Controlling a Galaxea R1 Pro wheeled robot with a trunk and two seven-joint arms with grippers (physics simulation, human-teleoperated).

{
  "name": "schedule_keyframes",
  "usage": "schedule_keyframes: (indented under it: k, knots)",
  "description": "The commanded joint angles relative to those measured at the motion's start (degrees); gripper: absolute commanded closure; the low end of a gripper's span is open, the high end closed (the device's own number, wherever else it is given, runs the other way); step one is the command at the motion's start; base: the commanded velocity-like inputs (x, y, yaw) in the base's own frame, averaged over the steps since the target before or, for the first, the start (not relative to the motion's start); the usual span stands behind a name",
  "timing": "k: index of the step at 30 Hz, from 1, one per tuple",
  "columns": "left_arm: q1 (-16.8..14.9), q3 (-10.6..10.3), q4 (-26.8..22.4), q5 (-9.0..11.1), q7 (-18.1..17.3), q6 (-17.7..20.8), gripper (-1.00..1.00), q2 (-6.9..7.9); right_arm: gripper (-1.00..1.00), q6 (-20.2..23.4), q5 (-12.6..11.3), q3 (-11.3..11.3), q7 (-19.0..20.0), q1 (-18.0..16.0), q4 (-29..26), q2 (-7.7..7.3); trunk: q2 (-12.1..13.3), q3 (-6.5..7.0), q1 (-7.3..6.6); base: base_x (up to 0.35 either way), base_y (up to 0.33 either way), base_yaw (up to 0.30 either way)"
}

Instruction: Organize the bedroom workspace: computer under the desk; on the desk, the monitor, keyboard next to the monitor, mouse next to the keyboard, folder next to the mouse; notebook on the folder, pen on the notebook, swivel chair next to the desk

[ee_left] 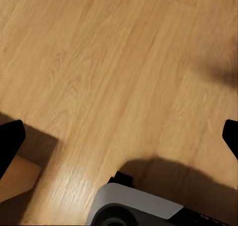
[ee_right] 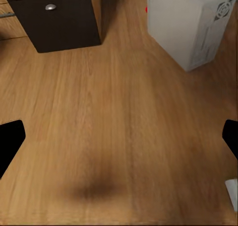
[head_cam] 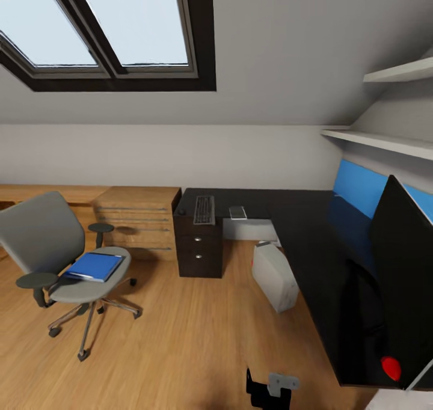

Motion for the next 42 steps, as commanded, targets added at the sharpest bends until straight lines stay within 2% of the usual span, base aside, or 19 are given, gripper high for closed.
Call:
schedule_keyframes:
  k: [1,26,42]
  knots:
    - [-0.02,-0.42,-0.11,0.61,0.38,-0.34,-1.00,0.11,-1.00,-0.20,-0.23,0.48,-0.31,-0.07,0.14,0.03,0.36,0.12,-0.25,-0.329,-0.089,0.000]
    - [-0.02,-0.38,-0.12,0.62,0.34,-0.53,-1.00,0.15,-1.00,-0.13,-0.10,0.42,-0.27,-0.07,0.06,0.03,10.39,4.61,-5.74,-0.339,-0.019,0.000]
    - [-0.02,-0.40,-0.14,0.58,0.42,-0.47,-1.00,0.07,-1.00,-0.62,-0.17,0.42,-0.36,-0.07,0.06,0.03,16.80,7.48,-9.26,-0.311,-0.183,0.000]
